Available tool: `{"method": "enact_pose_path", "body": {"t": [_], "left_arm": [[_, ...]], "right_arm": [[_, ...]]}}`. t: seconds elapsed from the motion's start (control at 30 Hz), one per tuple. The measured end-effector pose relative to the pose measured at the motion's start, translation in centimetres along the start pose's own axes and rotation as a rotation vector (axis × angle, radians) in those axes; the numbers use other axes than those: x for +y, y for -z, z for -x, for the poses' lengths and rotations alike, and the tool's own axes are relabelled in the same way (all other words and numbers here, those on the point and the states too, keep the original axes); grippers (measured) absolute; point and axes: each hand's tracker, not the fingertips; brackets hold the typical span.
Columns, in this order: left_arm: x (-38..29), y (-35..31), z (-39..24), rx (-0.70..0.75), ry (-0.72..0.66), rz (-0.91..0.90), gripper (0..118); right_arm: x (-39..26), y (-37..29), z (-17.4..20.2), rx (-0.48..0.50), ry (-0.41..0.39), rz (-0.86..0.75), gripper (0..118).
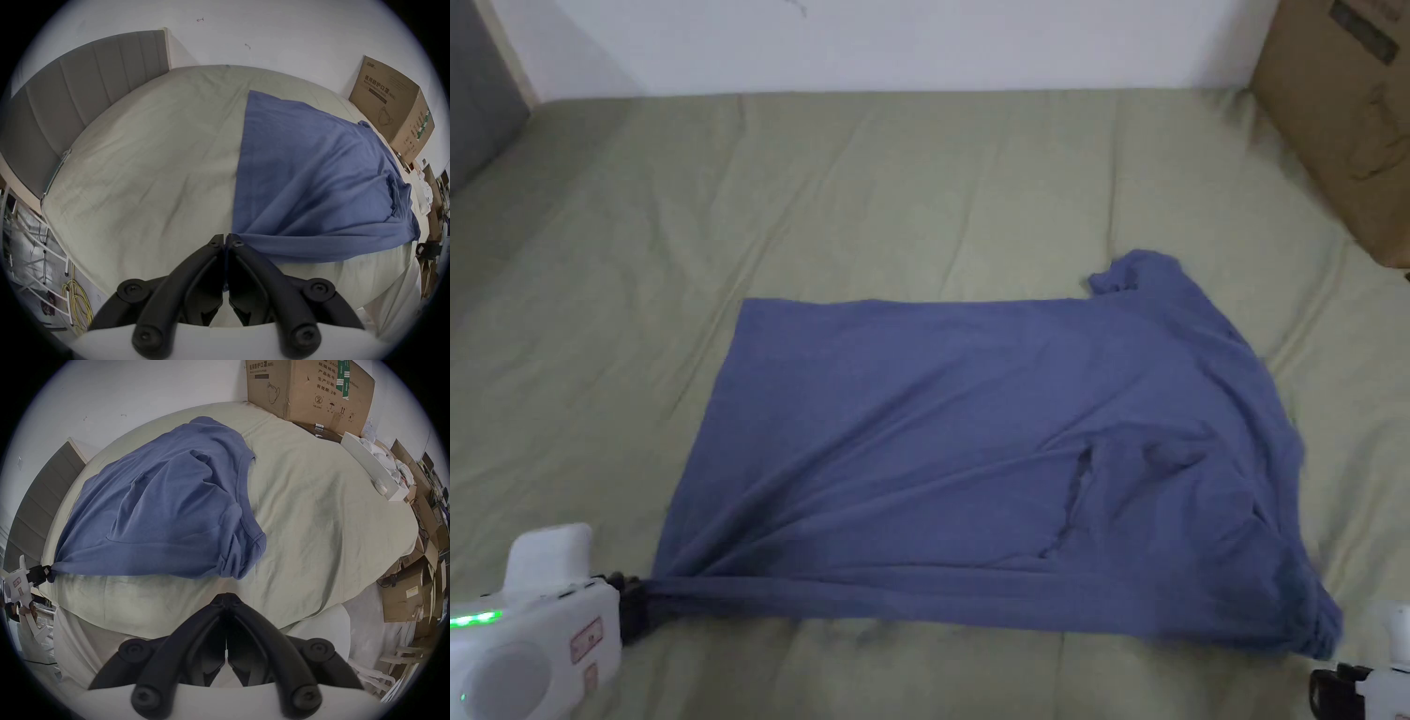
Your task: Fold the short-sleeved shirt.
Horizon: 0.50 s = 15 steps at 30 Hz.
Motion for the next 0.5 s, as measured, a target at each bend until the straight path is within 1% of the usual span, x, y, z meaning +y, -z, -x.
{"method": "enact_pose_path", "body": {"t": [0.07,0.13,0.23,0.27,0.33,0.37,0.43,0.5], "left_arm": [[0.0,-0.1,-0.4,0.006,0.035,-0.011,1],[0.1,-0.4,-0.4,0.005,0.03,-0.011,1],[0.5,-0.6,0.4,-0.008,-0.012,-0.012,1],[0.6,-0.6,0.5,-0.007,-0.018,-0.013,1],[0.6,-0.6,0.3,-0.004,0.003,-0.006,1],[0.6,-1.0,-0.3,0.004,0.021,-0.004,1],[0.5,-1.4,-0.9,0.01,0.047,-0.003,1],[0.4,-1.3,-0.8,0.013,0.05,-0.002,1]], "right_arm": [[0.0,0.1,-0.1,0.001,0.002,0.003,0],[0.3,0.1,-0.3,0.006,0.005,0.002,0],[1.2,-0.1,-0.2,0.033,-0.015,-0.046,0],[1.8,0.0,-0.2,0.043,-0.026,-0.053,16],[3.0,0.4,-0.1,0.03,-0.04,-0.05,76],[3.6,0.7,-0.2,0.027,-0.041,-0.052,95],[4.5,1.2,-0.5,0.03,-0.047,-0.077,95],[5.0,2.0,-0.5,-0.038,-0.057,-0.05,92]]}}
